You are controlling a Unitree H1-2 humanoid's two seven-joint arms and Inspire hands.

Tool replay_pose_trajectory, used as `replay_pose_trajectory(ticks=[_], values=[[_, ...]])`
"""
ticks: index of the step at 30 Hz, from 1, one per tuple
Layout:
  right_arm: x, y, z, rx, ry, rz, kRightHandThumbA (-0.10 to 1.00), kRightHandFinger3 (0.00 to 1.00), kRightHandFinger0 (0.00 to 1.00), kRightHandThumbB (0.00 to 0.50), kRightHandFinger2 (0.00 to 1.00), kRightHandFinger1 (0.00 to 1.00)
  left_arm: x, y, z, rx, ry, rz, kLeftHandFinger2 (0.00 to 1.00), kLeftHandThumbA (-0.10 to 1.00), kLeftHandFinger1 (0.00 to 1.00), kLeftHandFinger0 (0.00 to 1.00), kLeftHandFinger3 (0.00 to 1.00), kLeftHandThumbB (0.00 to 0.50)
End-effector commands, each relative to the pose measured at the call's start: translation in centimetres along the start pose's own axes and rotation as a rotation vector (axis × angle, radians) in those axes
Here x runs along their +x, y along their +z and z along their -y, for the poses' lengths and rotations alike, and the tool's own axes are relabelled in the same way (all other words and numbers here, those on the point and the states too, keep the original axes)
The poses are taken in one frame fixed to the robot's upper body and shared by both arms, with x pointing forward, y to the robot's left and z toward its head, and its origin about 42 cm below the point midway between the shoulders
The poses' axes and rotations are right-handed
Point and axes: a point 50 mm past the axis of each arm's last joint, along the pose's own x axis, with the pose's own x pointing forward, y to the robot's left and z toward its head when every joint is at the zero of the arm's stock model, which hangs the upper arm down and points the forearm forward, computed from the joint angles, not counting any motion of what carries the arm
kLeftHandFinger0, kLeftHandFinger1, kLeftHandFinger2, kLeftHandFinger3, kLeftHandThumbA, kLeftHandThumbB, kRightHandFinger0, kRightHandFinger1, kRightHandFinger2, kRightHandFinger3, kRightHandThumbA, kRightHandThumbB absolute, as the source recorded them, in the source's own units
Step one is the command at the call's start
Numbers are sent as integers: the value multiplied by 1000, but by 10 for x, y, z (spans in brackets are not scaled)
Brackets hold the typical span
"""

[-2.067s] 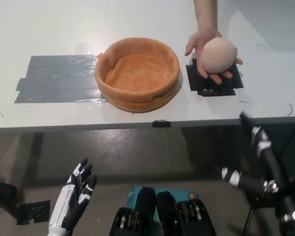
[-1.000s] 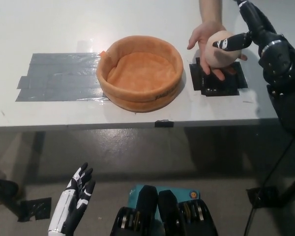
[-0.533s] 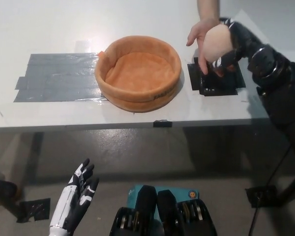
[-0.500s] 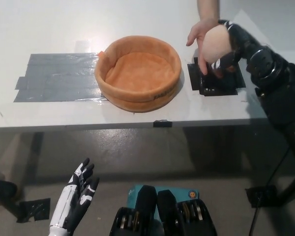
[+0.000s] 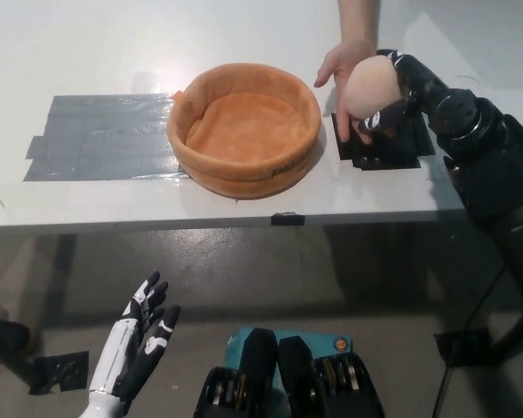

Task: A person hands a emotional support dumpling to the robot which it grabs with its right hand and places in the soft place kept infront of it in the centre of the desk

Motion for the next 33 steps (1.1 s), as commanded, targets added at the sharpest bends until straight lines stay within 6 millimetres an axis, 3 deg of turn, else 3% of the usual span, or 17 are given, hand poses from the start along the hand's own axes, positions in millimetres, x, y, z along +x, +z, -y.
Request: replay_pose_trajectory(ticks=[1, 2, 3, 4, 5, 6, 8, 10, 16, 20, 21, 23, 25, 26, 27, 30, 33], values=[[3, 41, 23, 0, -219, 132, 240, 703, 412, 229, 654, 545, 4, 12, -1, 14, -10, 53, 1000, 788, 1000, 1000, 1000, 0], [3, 37, 22, -16, -281, 150, -97, 313, 7, 181, 295, 115, 4, 12, -1, 16, -11, 57, 1000, 788, 1000, 1000, 1000, 0], [3, 36, 23, -20, -302, 161, -99, 349, 1, 195, 398, 130, 6, 13, -2, 16, -11, 61, 1000, 788, 1000, 1000, 1000, 0], [4, 32, 23, -20, -310, 158, -100, 594, 2, 193, 683, 295, 7, 13, -2, 19, -12, 64, 1000, 794, 1000, 1000, 1000, 3], [4, 30, 23, -17, -310, 158, -100, 694, 2, 180, 777, 350, 7, 14, -2, 21, -12, 66, 1000, 796, 1000, 1000, 1000, 3], [5, 26, 23, -11, -317, 157, -100, 897, 19, 177, 913, 462, 7, 14, -2, 16, -14, 63, 1000, 795, 1000, 1000, 1000, 0], [5, 22, 23, 3, -329, 164, -100, 1000, 9, 176, 945, 529, 8, 14, -2, 14, -15, 65, 1000, 783, 1000, 1000, 1000, 0], [3, 20, 24, 30, -353, 185, -100, 1000, 65, 153, 1000, 631, 8, 14, -2, 14, -15, 64, 1000, 783, 1000, 1000, 1000, 0], [1, 26, 30, 83, -402, 233, -100, 975, 0, 169, 948, 527, 9, 15, -2, 23, -13, 62, 1000, 805, 1000, 1000, 1000, 1], [-2, 40, 38, 171, -419, 271, -100, 972, 28, 158, 1000, 593, 10, 14, -1, 8, -8, 60, 1000, 789, 1000, 1000, 1000, 1], [-4, 45, 41, 181, -434, 288, -100, 953, 127, 155, 1000, 626, 10, 14, -1, 10, -9, 60, 1000, 789, 1000, 1000, 1000, 2], [-9, 60, 49, 233, -463, 306, -100, 816, 891, 170, 757, 734, 10, 14, -1, 3, -12, 61, 1000, 786, 1000, 1000, 1000, 0], [-13, 71, 54, 214, -504, 331, -100, 782, 825, 190, 649, 538, 10, 15, -2, 5, -13, 62, 1000, 785, 1000, 1000, 1000, 0], [-17, 83, 59, 194, -539, 372, -100, 753, 495, 184, 553, 226, 11, 15, -2, 2, -13, 66, 1000, 784, 1000, 1000, 1000, 0], [-22, 95, 63, 205, -547, 404, -100, 778, 100, 178, 600, 154, 11, 14, -2, 3, -15, 67, 1000, 785, 1000, 1000, 1000, 0], [-34, 119, 69, 268, -524, 479, -100, 907, 0, 160, 809, 244, 11, 15, -3, 18, -17, 67, 1000, 803, 1000, 1000, 1000, 0], [-42, 140, 67, 254, -499, 585, -100, 811, 0, 147, 817, 372, 10, 14, -3, 18, -14, 67, 1000, 806, 1000, 1000, 1000, 7]])
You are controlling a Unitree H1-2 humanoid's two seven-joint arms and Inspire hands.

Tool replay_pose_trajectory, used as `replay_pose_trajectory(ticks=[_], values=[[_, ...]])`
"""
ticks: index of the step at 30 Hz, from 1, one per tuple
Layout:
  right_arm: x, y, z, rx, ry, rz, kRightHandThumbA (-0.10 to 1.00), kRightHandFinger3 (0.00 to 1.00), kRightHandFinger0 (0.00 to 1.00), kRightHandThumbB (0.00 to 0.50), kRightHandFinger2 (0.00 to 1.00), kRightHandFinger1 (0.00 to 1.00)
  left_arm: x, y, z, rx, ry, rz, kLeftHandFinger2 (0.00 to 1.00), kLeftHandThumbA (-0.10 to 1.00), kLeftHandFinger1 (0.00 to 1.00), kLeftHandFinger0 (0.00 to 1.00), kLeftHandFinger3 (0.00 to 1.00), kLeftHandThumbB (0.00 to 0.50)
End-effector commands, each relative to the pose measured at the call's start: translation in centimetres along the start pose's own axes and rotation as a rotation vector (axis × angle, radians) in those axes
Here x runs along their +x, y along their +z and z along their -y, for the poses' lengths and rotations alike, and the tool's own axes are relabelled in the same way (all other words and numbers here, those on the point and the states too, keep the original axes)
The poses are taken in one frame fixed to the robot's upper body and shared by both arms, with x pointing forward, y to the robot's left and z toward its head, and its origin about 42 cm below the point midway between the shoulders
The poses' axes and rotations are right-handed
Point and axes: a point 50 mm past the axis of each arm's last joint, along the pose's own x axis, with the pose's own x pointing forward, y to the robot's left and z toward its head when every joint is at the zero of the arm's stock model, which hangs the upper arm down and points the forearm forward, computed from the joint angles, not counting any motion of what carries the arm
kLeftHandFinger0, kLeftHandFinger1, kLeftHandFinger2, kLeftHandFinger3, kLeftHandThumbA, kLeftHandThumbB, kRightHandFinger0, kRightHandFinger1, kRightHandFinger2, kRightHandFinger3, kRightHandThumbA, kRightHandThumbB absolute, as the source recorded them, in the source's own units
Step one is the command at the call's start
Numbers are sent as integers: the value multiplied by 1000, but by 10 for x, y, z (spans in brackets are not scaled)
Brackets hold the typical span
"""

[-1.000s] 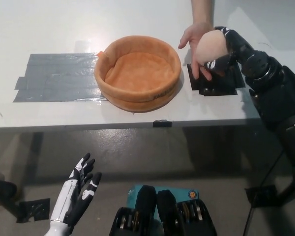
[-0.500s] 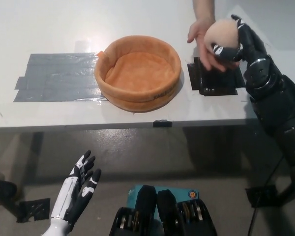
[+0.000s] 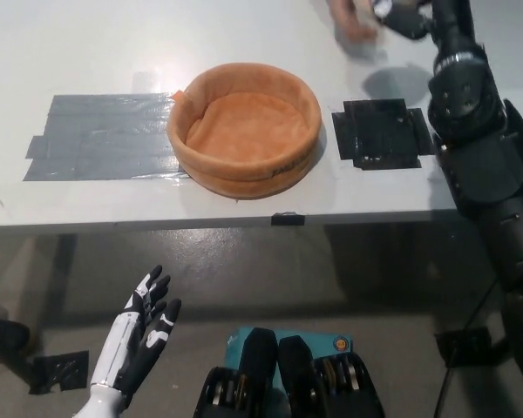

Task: A person hands a emotional support dumpling to the robot which it grabs with its right hand and places in the soft place kept infront of it in the centre of the desk

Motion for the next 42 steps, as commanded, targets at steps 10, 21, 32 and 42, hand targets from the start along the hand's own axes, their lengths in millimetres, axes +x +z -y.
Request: replay_pose_trajectory(ticks=[10, 21, 32, 42], values=[[3, 107, -55, 119, 83, 230, -100, 802, 0, 149, 787, 315, 3, 11, -2, 22, -13, 40, 1000, 840, 1000, 1000, 1000, 28], [-32, 56, -139, 43, 230, 133, -100, 822, 0, 161, 920, 504, 6, 15, -3, 32, -14, 60, 1000, 854, 1000, 1000, 1000, 35], [-40, 19, -148, -55, 541, 19, 540, 1000, 1000, 319, 1000, 1000, 9, 18, -3, 15, -22, 65, 1000, 814, 1000, 1000, 1000, 15], [-35, 26, -132, -142, 584, 82, 998, 1000, 1000, 495, 1000, 1000, 10, 19, -3, 21, -19, 68, 1000, 822, 1000, 1000, 1000, 14]])
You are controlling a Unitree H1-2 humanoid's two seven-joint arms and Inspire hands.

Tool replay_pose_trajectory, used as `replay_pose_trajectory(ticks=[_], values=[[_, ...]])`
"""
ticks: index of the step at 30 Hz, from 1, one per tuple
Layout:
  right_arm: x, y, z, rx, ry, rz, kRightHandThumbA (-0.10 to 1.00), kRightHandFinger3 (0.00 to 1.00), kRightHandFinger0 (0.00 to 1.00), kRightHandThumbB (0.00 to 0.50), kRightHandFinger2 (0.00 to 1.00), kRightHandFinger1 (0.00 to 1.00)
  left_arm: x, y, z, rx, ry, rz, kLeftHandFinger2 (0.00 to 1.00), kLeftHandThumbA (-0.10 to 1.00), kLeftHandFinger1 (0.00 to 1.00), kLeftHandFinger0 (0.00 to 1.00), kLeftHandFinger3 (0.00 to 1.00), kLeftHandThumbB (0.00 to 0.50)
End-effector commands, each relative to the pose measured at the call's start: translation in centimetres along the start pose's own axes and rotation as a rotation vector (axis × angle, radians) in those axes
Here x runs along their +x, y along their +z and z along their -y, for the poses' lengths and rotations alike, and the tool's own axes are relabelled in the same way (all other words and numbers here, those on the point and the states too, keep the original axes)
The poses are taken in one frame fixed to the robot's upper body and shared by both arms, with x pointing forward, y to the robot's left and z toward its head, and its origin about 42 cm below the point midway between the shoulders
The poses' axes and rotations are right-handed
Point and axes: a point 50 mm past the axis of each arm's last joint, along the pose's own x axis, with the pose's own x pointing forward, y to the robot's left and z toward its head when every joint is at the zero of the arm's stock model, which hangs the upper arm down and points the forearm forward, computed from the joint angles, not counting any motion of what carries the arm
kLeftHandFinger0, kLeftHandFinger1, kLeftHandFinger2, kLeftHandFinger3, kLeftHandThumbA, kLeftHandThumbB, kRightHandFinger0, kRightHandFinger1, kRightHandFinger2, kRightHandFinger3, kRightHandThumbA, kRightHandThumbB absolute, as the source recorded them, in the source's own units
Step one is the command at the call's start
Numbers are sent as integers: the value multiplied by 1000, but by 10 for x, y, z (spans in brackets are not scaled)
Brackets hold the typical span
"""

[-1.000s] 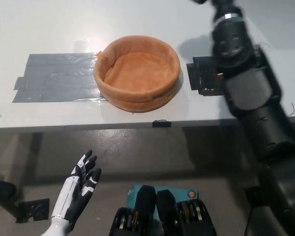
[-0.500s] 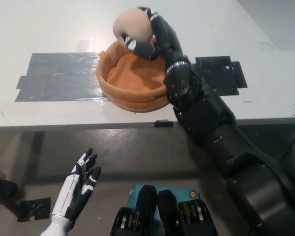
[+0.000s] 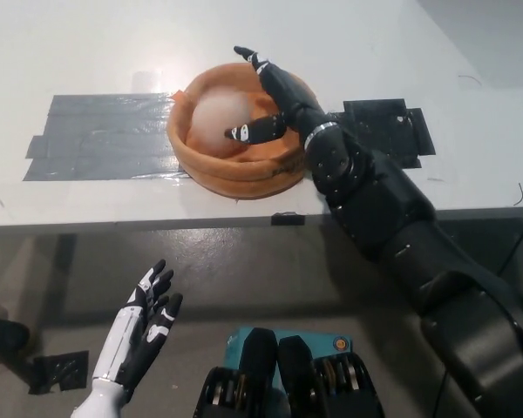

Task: A person hands a emotional support dumpling to the robot which it grabs with its right hand and places in the soft place kept infront of it in the centre of the desk

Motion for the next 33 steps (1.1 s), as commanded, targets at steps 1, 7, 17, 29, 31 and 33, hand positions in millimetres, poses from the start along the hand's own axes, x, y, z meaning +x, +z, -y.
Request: replay_pose_trajectory(ticks=[1, 7, 17, 29, 31, 33], values=[[7, 27, 22, -35, 23, 69, 999, 1000, 1000, 495, 1000, 1000, 5, 14, -2, 7, -8, 53, 1000, 821, 1000, 1000, 1000, 14], [2, 41, 43, 8, -28, 139, 1000, 1000, 1000, 500, 1000, 1000, 6, 14, -3, 20, -17, 53, 1000, 835, 1000, 1000, 1000, 30], [-41, 81, 143, 171, -256, 392, 973, 1000, 1000, 500, 1000, 1000, 19, 22, -7, -10, -5, 77, 1000, 782, 1000, 1000, 1000, 4], [-219, 68, 150, 229, -476, 688, 1000, 1000, 1000, 408, 1000, 1000, 41, 33, -12, -2, 17, 123, 1000, 797, 1000, 1000, 1000, 0], [-241, 55, 134, 231, -475, 686, 1000, 1000, 1000, 388, 1000, 1000, 41, 31, -12, 8, 19, 121, 1000, 796, 1000, 1000, 1000, 0], [-262, 39, 112, 242, -475, 663, 1000, 1000, 1000, 356, 1000, 1000, 41, 31, -12, 3, 18, 116, 1000, 793, 1000, 1000, 1000, 0]])
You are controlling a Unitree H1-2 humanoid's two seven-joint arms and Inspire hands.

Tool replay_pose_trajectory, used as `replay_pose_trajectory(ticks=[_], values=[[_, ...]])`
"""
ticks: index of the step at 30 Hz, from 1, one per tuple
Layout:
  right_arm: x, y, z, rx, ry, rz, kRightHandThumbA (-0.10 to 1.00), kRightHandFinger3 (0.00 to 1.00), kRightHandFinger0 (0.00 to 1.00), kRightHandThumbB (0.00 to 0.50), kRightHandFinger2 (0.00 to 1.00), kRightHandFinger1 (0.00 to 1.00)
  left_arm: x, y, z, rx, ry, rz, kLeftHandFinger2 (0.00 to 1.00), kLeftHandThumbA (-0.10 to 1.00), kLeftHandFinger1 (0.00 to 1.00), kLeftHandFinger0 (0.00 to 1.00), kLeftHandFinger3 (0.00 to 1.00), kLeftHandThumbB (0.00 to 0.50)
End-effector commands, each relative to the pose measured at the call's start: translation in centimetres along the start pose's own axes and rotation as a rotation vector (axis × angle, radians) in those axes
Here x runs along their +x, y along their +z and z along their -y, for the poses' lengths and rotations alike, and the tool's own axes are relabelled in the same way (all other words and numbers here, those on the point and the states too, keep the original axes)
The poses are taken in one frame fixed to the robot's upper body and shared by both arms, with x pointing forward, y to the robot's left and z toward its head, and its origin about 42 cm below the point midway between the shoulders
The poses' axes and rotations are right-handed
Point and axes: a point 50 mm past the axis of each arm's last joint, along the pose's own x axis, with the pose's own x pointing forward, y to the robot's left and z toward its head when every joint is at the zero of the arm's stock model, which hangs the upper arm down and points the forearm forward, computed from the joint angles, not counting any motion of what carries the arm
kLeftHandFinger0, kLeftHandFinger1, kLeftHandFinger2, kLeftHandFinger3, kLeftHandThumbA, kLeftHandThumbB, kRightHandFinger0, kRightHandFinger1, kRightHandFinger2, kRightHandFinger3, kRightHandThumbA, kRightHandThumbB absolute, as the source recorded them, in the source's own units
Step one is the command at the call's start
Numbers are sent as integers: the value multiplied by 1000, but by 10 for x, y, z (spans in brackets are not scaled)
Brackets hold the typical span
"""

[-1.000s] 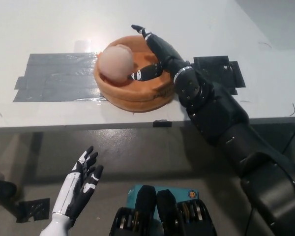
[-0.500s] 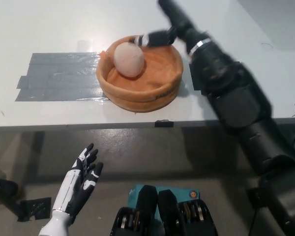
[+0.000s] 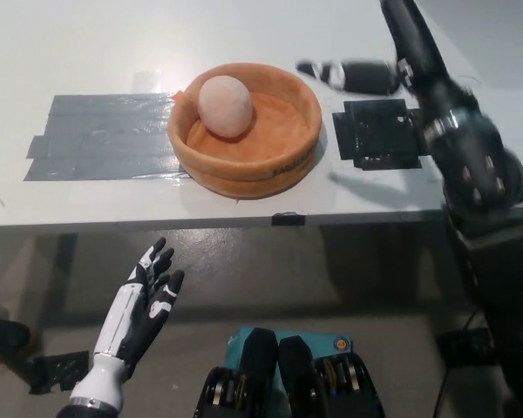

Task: A person hands a emotional support dumpling to the robot which it grabs with its right hand and places in the soft place kept infront of it in the centre of the desk

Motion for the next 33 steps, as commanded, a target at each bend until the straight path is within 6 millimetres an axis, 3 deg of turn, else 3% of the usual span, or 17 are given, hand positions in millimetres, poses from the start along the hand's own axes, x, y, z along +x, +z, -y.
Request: replay_pose_trajectory(ticks=[1, 5, 6, 12, 14, 16, 18, 22, 24, 26, 33], values=[[-113, 74, 44, 76, -131, 290, 1000, 1000, 1000, 338, 1000, 1000, 19, 21, -7, 6, 12, 94, 1000, 791, 1000, 1000, 1000, 0], [-149, 56, 29, 94, -120, 216, 1000, 1000, 1000, 272, 1000, 1000, 19, 18, -7, 4, 10, 95, 1000, 785, 1000, 1000, 1000, 0], [-167, 40, 19, 121, -113, 160, 1000, 1000, 1000, 256, 1000, 1000, 16, 15, -6, 6, 9, 88, 1000, 784, 1000, 1000, 1000, 0], [-222, -15, -15, 232, -88, -83, 1000, 1000, 1000, 249, 1000, 1000, 6, 5, -2, 4, 3, 51, 1000, 798, 1000, 1000, 1000, 0], [-243, -43, -27, 273, -83, -192, 1000, 1000, 1000, 193, 1000, 1000, 0, 0, -1, 0, -2, 38, 1000, 797, 1000, 1000, 1000, 0], [-256, -69, -35, 284, -71, -271, 1000, 1000, 1000, 156, 1000, 1000, -5, -7, 1, -3, -1, 28, 1000, 816, 1000, 1000, 1000, 16], [-262, -85, -40, 285, -61, -309, 1000, 1000, 1000, 158, 1000, 1000, -11, -11, 2, 5, 1, 16, 1000, 831, 1000, 1000, 1000, 19], [-274, -97, -54, 309, -29, -386, 1000, 1000, 1000, 181, 1000, 1000, -23, -17, 2, 19, 8, -10, 1000, 839, 1000, 1000, 1000, 11], [-280, -100, -58, 309, -14, -399, 1000, 1000, 1000, 167, 1000, 1000, -28, -19, 4, 7, 11, -25, 1000, 839, 1000, 1000, 1000, 5], [-287, -105, -62, 305, 6, -414, 1000, 1000, 1000, 160, 1000, 1000, -32, -23, 4, -3, 11, -34, 1000, 855, 1000, 1000, 1000, 33], [-308, -109, -70, 323, 0, -467, 1000, 1000, 1000, 167, 1000, 1000, -45, -25, 4, 9, -5, -63, 1000, 844, 1000, 1000, 1000, 29]])
